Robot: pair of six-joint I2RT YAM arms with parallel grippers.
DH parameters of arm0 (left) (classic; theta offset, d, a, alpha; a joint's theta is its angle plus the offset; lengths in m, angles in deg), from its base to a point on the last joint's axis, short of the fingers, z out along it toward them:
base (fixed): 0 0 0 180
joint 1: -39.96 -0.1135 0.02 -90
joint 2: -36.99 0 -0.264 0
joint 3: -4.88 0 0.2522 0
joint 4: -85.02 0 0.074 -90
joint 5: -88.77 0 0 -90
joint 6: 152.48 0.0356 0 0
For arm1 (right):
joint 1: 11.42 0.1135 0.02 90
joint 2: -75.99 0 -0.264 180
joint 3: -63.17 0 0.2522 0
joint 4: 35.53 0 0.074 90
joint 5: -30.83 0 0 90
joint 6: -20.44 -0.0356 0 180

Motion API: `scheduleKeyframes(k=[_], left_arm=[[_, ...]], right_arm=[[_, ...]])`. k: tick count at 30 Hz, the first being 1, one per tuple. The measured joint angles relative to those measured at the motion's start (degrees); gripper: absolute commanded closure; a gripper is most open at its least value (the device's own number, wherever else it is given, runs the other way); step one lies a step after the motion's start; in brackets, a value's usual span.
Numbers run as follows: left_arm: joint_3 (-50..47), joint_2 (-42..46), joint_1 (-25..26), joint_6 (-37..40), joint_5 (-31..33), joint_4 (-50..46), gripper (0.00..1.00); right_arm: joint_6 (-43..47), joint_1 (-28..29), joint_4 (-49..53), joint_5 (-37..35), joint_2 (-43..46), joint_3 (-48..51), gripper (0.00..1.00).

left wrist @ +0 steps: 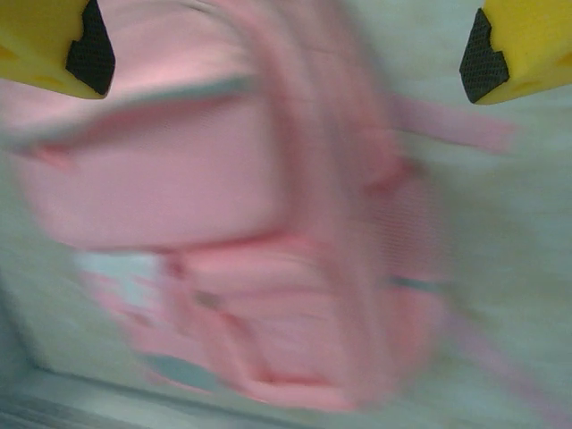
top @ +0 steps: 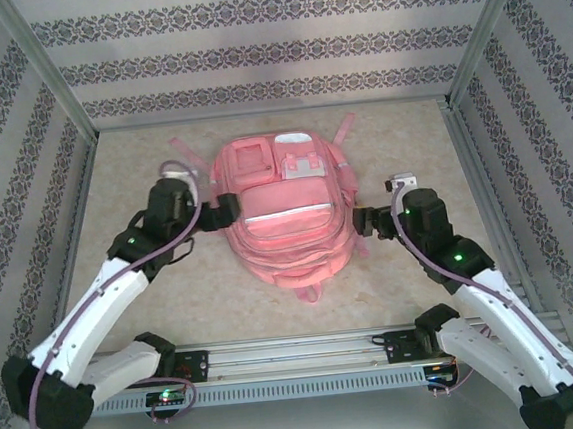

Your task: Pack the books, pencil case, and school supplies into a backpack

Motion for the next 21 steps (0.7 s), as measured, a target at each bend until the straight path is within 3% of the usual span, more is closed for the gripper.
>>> scheduleKeyframes(k=[3,7,11,16,21], left_arm=[[-8.04,-0.52,-7.43,3.91,6.8,4.17,0.0],[-20.02,-3.98,-10.75,11.23,10.56,12.76,0.0],[-28.74,-5.6,-14.64,15.8,9.09,30.34,0.0],[-36.22,-13.46,-20.06,17.92,5.55,54.21,0.0],[-36.59,-22.67,-23.06,19.5,1.68,72.26,0.0]], right_arm=[[2.47,-2.1,-10.67,-4.46,-2.86,7.06,0.02],[7.32,-8.85,-23.87,-4.63,-9.09,15.91,0.02],[11.87,-16.11,-36.74,-0.63,-18.47,19.37,0.02],[11.45,-23.74,-47.36,1.86,-25.57,19.58,0.02],[9.62,-25.57,-61.81,5.6,-32.41,20.52,0.02]])
